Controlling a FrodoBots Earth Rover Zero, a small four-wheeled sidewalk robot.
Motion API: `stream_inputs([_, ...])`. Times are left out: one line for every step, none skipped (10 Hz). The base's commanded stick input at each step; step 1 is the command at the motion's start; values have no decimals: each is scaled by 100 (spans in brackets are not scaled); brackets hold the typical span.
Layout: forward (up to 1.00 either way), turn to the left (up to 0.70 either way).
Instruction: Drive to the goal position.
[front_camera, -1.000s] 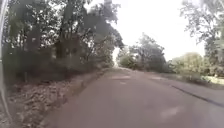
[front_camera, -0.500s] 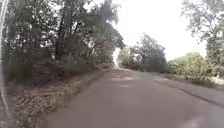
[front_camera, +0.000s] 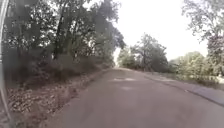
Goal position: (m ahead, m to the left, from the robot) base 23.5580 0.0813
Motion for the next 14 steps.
stream_inputs([70,0])
stream_inputs([70,0])
stream_inputs([70,0])
stream_inputs([70,0])
stream_inputs([70,0])
stream_inputs([70,0])
stream_inputs([70,0])
stream_inputs([70,0])
stream_inputs([70,0])
stream_inputs([70,0])
stream_inputs([70,0])
stream_inputs([70,0])
stream_inputs([70,0])
stream_inputs([70,0])
